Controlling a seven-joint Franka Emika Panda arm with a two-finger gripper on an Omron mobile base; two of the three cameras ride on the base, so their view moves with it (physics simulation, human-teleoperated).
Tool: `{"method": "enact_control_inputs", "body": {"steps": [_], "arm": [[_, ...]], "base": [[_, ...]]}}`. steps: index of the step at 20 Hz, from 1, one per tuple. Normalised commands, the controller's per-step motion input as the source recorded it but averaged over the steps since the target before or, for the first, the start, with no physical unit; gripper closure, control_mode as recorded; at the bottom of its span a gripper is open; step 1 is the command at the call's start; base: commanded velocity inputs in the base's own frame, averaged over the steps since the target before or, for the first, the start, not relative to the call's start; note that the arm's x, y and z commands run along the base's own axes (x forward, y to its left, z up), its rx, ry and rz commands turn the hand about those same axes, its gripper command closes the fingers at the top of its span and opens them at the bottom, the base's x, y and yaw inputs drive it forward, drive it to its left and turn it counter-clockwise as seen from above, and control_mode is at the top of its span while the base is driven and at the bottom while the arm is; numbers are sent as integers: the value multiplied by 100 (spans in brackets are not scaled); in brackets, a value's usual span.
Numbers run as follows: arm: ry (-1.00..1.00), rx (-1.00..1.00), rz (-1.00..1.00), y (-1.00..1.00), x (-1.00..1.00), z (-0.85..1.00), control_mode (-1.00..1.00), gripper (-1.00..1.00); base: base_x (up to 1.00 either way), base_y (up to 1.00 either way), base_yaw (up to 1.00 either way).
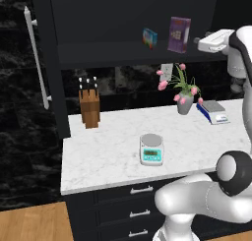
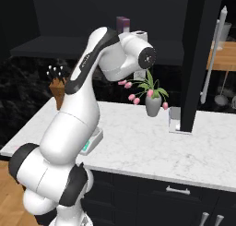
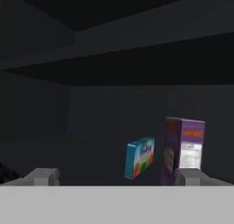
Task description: Pick the cereal and place it on the digital scale for weighing, and close the cabinet.
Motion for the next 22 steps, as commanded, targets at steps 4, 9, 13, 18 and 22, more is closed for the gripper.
{"method": "enact_control_inputs", "body": {"steps": [4, 9, 13, 18, 22], "arm": [[0, 0, 6, -4, 39, 0, -100, -100], [0, 0, 10, -1, 22, 0, -100, -100], [0, 0, 10, -8, 17, 0, -100, -100], [0, 1, 9, -10, 18, 0, -100, -100], [0, 4, 5, -30, -1, 0, -100, -100]], "base": [[0, 0, 0], [0, 0, 0], [0, 0, 0], [0, 0, 0], [0, 0, 0]]}}
